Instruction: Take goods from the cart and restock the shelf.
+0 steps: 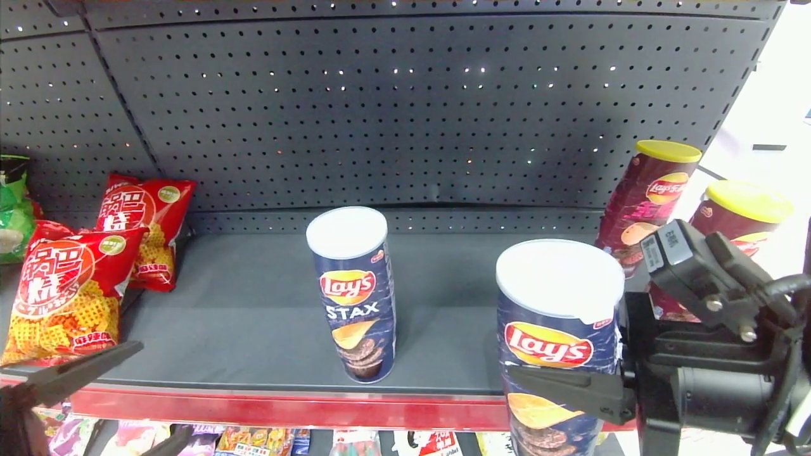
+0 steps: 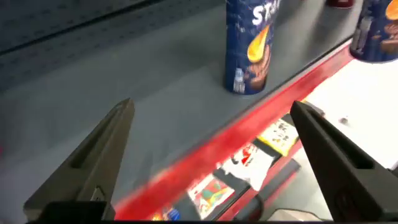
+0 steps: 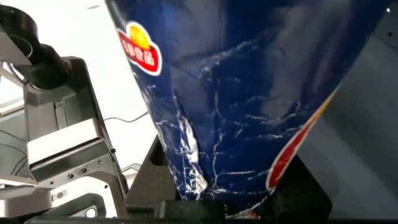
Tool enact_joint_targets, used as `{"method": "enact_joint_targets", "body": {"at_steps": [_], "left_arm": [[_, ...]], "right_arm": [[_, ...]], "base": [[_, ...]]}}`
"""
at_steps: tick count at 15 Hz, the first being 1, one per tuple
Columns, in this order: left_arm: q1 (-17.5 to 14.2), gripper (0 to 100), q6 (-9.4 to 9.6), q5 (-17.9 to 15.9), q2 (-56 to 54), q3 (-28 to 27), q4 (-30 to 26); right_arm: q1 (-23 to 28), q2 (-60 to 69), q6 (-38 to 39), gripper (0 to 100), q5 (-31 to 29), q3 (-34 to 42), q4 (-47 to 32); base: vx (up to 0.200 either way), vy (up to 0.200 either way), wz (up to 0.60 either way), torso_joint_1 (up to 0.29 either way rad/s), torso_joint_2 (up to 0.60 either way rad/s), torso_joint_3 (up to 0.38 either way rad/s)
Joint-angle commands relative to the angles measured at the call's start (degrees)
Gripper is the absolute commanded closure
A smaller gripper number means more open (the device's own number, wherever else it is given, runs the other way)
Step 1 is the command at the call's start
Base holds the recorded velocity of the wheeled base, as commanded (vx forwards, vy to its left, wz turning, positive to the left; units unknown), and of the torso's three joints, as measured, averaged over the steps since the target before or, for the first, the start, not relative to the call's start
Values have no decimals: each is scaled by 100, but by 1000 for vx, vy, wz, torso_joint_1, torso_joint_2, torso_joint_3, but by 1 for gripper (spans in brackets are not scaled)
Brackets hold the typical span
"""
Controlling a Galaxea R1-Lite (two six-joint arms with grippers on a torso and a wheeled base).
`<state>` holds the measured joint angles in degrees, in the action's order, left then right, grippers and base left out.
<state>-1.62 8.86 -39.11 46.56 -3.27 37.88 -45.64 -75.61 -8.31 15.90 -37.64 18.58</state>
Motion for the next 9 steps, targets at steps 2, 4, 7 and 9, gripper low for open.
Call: {"method": "enact_joint_targets", "body": {"at_steps": [2, 4, 7, 9], "left_arm": [[-444, 0, -614, -36, -2362, 125, -1283], [-444, 0, -728, 123, -3205, 116, -2302], [-453, 0, -702, 527, -4119, 133, -3506], [-453, 0, -895, 1362, -4102, 151, -3542]], "right_arm": [[143, 81, 14, 100, 10, 47, 5], [345, 81, 14, 100, 45, 47, 5], [416, 151, 23, 100, 45, 55, 5], [477, 169, 23, 100, 45, 64, 5]], "base": [[0, 0, 0, 0, 0, 0], [0, 0, 0, 0, 0, 0], [0, 0, 0, 0, 0, 0], [0, 0, 0, 0, 0, 0]]}}
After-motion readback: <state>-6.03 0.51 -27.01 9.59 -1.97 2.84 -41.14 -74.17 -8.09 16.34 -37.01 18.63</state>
